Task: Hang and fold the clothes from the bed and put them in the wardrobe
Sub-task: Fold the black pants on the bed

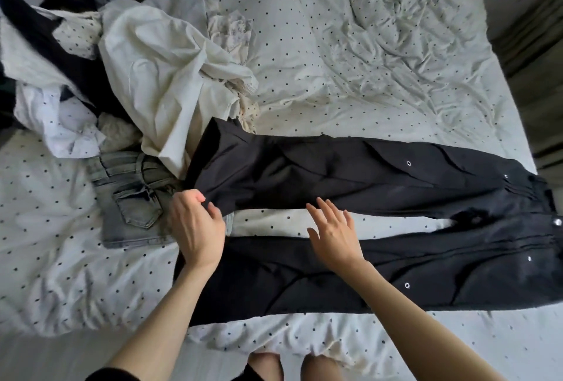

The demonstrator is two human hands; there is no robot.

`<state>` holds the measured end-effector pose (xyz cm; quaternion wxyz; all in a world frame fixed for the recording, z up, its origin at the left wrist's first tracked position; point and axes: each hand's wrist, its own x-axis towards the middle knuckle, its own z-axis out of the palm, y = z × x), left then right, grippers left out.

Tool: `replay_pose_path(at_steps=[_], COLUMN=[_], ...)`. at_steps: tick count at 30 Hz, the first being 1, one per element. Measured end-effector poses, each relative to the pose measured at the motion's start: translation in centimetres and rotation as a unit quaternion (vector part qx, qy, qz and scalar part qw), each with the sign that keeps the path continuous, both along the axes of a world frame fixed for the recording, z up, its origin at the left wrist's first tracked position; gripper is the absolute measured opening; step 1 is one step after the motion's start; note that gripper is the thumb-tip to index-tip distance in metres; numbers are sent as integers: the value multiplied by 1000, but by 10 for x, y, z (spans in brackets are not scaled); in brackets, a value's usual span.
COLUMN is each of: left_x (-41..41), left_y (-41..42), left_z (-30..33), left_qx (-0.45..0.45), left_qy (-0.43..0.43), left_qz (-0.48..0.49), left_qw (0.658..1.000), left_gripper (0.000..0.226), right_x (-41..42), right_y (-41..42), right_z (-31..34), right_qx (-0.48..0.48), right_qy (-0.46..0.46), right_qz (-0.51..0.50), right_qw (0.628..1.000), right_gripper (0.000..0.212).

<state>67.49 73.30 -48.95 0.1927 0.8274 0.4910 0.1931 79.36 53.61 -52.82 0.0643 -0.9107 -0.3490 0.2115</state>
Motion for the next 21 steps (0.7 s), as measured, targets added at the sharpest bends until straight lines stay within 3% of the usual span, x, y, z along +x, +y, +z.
replay_pose_path(at_steps=[3,7,9,13,15,21], left_x=[4,20,29,42,53,77], left_y=[-49,-120,-157,-241,-289,-369], left_z=[-3,-16,-25,-54,-70,-108], left_qx=[33,13,26,13,1,42], left_qy=[9,48,88,236,276,395], left_qz=[-123,-281,-371,-525,-535,-441], left_qw=[992,959,924,817,798,805], left_gripper=[27,30,32,43,49,74], right_x=[2,7,12,17,28,92], right_y=[-37,-108,-150,-242,-295,-425], right_z=[-1,-7,-9,-13,-18,-44], right_qx=[2,-19,-21,-43,-62,-205], right_qy=[-4,-16,-25,-37,-44,-63], right_qz=[-21,-47,-70,-107,-118,-100], right_qw=[1000,999,997,993,990,972], right_gripper=[51,50,50,51,52,67])
